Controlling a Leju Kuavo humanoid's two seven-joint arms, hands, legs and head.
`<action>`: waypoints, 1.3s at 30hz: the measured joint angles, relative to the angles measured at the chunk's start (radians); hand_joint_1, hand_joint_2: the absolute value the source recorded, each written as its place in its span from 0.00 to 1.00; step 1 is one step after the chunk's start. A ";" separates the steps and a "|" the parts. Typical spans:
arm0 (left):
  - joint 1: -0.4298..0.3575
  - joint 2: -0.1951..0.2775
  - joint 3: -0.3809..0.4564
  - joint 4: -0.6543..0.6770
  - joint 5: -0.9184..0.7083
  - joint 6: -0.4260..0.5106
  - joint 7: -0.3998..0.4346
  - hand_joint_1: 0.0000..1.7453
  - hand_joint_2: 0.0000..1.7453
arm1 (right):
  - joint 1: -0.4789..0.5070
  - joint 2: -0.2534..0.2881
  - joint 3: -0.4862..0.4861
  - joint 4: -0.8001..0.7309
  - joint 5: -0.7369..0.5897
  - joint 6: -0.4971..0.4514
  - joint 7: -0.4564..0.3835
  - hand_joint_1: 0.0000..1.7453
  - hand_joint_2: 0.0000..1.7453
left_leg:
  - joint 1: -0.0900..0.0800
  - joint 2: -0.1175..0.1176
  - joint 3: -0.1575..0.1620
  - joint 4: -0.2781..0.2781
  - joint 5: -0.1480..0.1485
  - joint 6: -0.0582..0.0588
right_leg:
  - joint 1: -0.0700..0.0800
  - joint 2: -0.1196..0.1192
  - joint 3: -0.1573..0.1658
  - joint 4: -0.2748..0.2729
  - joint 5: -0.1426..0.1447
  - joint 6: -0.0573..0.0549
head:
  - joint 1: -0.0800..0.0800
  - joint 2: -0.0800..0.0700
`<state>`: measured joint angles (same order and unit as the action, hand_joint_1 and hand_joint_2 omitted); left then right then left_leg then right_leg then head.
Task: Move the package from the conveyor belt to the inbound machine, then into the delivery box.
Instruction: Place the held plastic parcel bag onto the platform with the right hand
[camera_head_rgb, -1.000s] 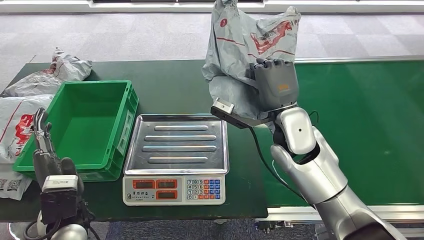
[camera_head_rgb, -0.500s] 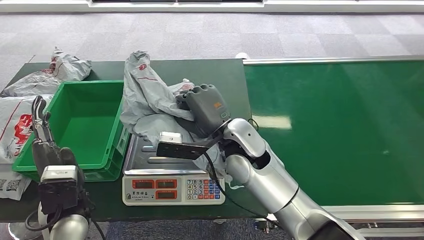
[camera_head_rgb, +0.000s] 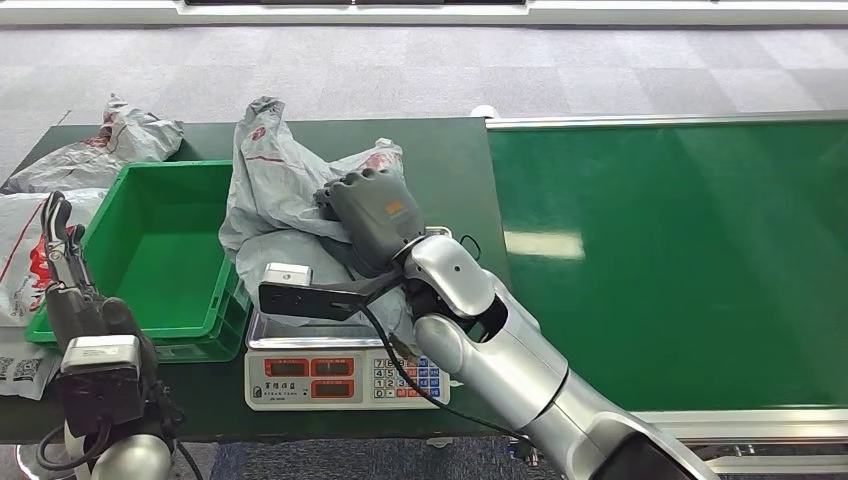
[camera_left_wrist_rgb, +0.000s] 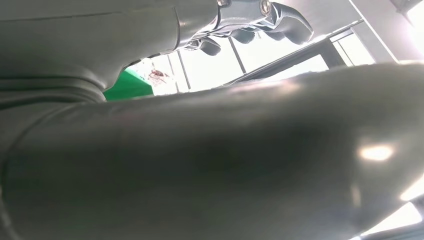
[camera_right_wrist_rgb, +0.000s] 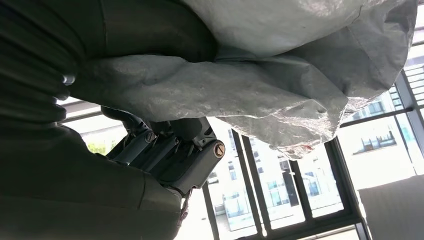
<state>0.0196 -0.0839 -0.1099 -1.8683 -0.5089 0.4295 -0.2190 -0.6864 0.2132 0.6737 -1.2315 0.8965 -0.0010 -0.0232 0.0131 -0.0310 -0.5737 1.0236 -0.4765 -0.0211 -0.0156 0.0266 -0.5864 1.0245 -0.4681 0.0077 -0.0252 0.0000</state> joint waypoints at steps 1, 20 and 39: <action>0.000 0.000 0.000 0.000 0.000 0.000 0.000 0.00 0.00 | 0.000 0.000 0.000 0.001 0.000 0.000 0.001 1.00 1.00 | 0.000 0.000 0.000 0.000 0.000 0.000 | 0.000 0.000 0.000 0.000 0.000 0.000 | 0.000 0.000; 0.004 0.000 0.000 -0.003 -0.074 0.023 0.021 0.00 0.00 | -0.016 0.011 0.000 0.164 0.041 0.011 0.118 0.00 0.00 | 0.000 0.000 0.000 0.000 0.000 0.000 | 0.000 0.000 -0.001 0.000 0.000 0.000 | 0.000 0.000; 0.001 -0.001 0.000 -0.004 -0.101 0.053 0.015 0.00 0.00 | 0.054 -0.019 -0.069 0.080 0.063 -0.060 0.122 0.00 0.00 | 0.000 0.001 0.000 0.000 0.000 0.000 | 0.000 0.000 -0.001 0.000 0.001 0.000 | 0.000 0.000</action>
<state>0.0203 -0.0848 -0.1095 -1.8726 -0.6104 0.4826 -0.2035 -0.6329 0.1942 0.6043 -1.1519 0.9597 -0.0608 0.0990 0.0132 -0.0299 -0.5737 1.0237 -0.4761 -0.0213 -0.0154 0.0269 -0.5877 1.0244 -0.4674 0.0072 -0.0252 0.0000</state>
